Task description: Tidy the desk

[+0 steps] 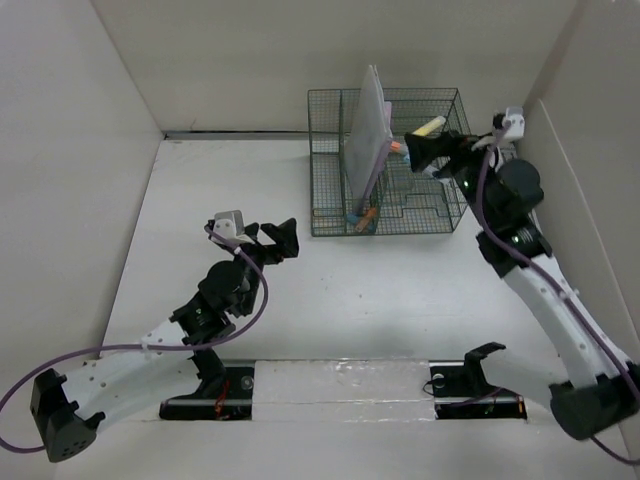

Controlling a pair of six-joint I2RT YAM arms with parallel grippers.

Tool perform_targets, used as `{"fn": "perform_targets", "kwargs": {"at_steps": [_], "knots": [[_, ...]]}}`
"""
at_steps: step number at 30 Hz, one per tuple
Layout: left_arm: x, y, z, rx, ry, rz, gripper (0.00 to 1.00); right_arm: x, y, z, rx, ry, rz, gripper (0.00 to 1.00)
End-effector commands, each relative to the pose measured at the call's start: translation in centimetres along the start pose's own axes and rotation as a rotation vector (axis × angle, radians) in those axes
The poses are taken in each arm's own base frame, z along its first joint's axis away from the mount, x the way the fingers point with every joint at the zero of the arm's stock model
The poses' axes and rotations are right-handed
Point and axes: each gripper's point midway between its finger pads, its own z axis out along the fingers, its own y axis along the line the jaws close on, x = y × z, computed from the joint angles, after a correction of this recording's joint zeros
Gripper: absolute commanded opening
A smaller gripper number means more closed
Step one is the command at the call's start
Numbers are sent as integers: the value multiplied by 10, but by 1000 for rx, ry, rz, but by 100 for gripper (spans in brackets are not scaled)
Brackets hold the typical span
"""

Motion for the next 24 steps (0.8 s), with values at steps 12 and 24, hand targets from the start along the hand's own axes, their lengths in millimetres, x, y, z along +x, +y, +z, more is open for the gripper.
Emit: {"fn": "perform_targets", "kwargs": {"at_steps": [12,24], "knots": [[-84,-13,-43,168,-170,-280,91,-96,42,-238,-267,-477,21,100],[-118,-19,-69,266,-212,-372,92,-99,42,-239,-249,-441,23,100]]}}
